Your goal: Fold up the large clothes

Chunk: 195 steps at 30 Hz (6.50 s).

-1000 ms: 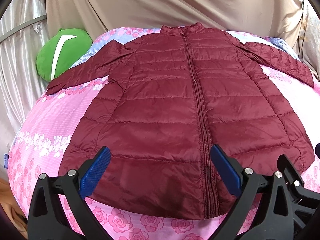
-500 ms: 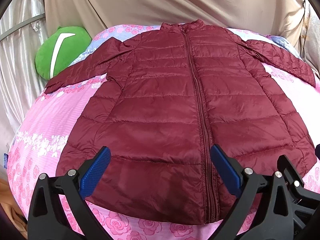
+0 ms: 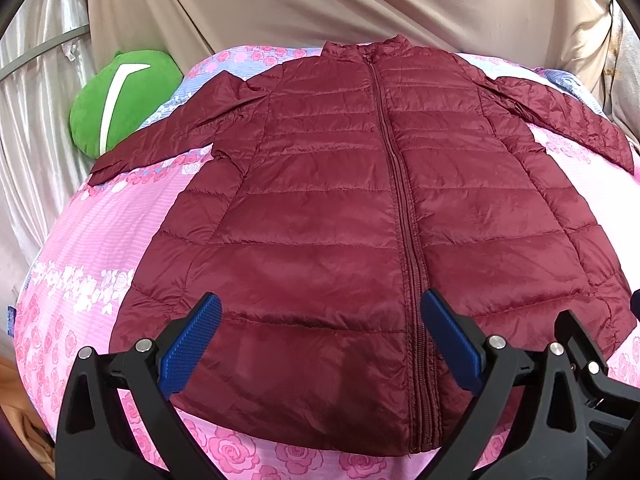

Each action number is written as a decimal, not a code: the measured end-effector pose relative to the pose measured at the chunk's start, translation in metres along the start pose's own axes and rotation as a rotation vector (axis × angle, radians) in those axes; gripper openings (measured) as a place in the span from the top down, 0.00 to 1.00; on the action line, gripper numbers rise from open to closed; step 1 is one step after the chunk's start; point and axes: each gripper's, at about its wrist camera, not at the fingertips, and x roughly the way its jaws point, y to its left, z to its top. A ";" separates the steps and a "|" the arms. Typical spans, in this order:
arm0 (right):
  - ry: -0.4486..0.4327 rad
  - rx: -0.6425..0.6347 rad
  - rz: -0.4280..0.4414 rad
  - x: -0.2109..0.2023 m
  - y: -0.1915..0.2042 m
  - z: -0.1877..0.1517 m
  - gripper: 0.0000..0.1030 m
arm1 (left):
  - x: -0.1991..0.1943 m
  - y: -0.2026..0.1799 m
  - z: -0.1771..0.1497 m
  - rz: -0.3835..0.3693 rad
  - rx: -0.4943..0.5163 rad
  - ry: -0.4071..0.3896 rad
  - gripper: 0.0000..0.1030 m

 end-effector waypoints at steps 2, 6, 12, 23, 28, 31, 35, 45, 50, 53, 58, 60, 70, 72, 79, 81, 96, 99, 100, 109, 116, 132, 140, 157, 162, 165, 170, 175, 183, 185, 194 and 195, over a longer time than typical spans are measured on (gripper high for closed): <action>0.003 0.000 0.002 0.001 0.000 0.000 0.05 | 0.001 0.000 0.000 -0.004 0.000 0.002 0.06; 0.004 0.037 0.056 0.010 -0.017 0.011 0.05 | 0.009 0.011 0.012 -0.085 -0.029 0.014 0.05; -0.026 0.241 0.034 0.078 -0.144 0.092 0.05 | 0.041 0.076 0.052 -0.133 -0.179 0.009 0.05; -0.040 0.761 -0.097 0.220 -0.392 0.185 0.06 | 0.091 0.158 0.096 0.025 -0.365 -0.022 0.06; -0.017 0.860 -0.112 0.256 -0.424 0.193 0.13 | 0.109 0.158 0.109 0.049 -0.344 -0.011 0.05; 0.002 0.876 -0.122 0.272 -0.425 0.198 0.43 | 0.118 0.150 0.116 0.020 -0.320 0.032 0.05; -0.072 0.826 -0.034 0.264 -0.399 0.236 0.94 | 0.125 0.139 0.127 0.029 -0.286 0.025 0.05; -0.349 0.165 0.398 0.164 -0.113 0.374 0.96 | 0.121 0.114 0.160 -0.048 -0.224 -0.044 0.05; -0.248 -0.132 0.609 0.172 0.068 0.355 0.96 | 0.119 0.121 0.167 -0.072 -0.233 -0.074 0.05; -0.152 -0.239 0.657 0.188 0.140 0.316 0.94 | 0.125 0.132 0.166 -0.076 -0.247 -0.065 0.05; -0.031 -0.356 0.662 0.214 0.201 0.260 0.79 | 0.147 0.151 0.165 -0.162 -0.308 -0.020 0.05; -0.060 -0.355 0.680 0.202 0.194 0.255 0.69 | 0.155 0.155 0.168 -0.197 -0.330 -0.009 0.05; -0.192 0.002 0.325 0.197 -0.039 0.306 0.48 | 0.242 0.113 0.214 -0.402 -0.368 0.109 0.06; -0.177 0.090 0.272 0.210 -0.077 0.312 0.48 | 0.253 0.102 0.220 -0.405 -0.346 0.116 0.30; -0.019 0.278 0.286 0.286 -0.137 0.333 0.46 | 0.254 0.092 0.248 -0.425 -0.272 0.051 0.95; 0.029 0.295 0.320 0.308 -0.131 0.336 0.47 | 0.247 0.097 0.252 -0.398 -0.262 0.010 0.96; -0.096 0.233 0.223 0.296 -0.118 0.325 1.00 | 0.285 0.085 0.231 -0.228 -0.147 0.021 0.95; -0.167 0.166 0.299 0.249 -0.104 0.314 0.99 | 0.285 0.085 0.230 -0.227 -0.153 0.010 0.94; -0.151 0.126 0.328 0.244 -0.097 0.308 0.99 | 0.285 0.085 0.230 -0.224 -0.150 0.008 0.94; 0.023 0.045 0.216 0.263 -0.087 0.264 0.99 | 0.281 0.076 0.223 -0.208 -0.114 0.005 0.85; 0.091 -0.044 0.090 0.270 -0.080 0.244 1.00 | 0.280 0.083 0.225 -0.234 -0.151 -0.002 0.67; 0.150 -0.068 0.293 0.142 -0.035 0.118 0.72 | 0.259 0.451 0.137 0.034 -0.919 -0.017 0.12; 0.097 -0.092 0.223 0.128 -0.019 0.090 0.63 | 0.288 0.529 0.122 -0.038 -1.133 -0.096 0.51; 0.045 -0.061 0.247 0.129 -0.018 0.081 0.47 | 0.096 0.202 0.308 -0.451 -0.218 -0.387 0.96; 0.040 -0.025 0.291 0.128 -0.023 0.080 0.46 | 0.124 0.036 0.294 -0.609 -0.027 -0.223 0.96; 0.036 -0.008 0.312 0.127 -0.027 0.079 0.45 | 0.182 -0.041 0.265 -0.634 0.016 -0.049 0.94; 0.035 0.030 0.359 0.127 -0.035 0.079 0.42 | 0.251 -0.082 0.217 -0.586 -0.034 0.095 0.94; 0.059 0.096 0.372 0.125 -0.047 0.085 0.42 | 0.226 -0.048 0.221 -0.670 -0.056 0.084 0.84; 0.020 0.152 0.452 0.118 -0.071 0.151 0.32 | 0.203 0.096 0.208 -0.608 -0.190 -0.011 0.30; 0.030 0.147 0.457 0.130 -0.068 0.164 0.32 | 0.219 0.136 0.197 -0.588 -0.298 0.028 0.30; 0.180 0.273 0.484 0.205 -0.054 0.195 0.32 | 0.265 0.218 0.169 -0.490 -0.545 0.100 0.31; 0.190 0.284 0.503 0.210 -0.051 0.199 0.32 | 0.266 0.221 0.168 -0.484 -0.549 0.095 0.31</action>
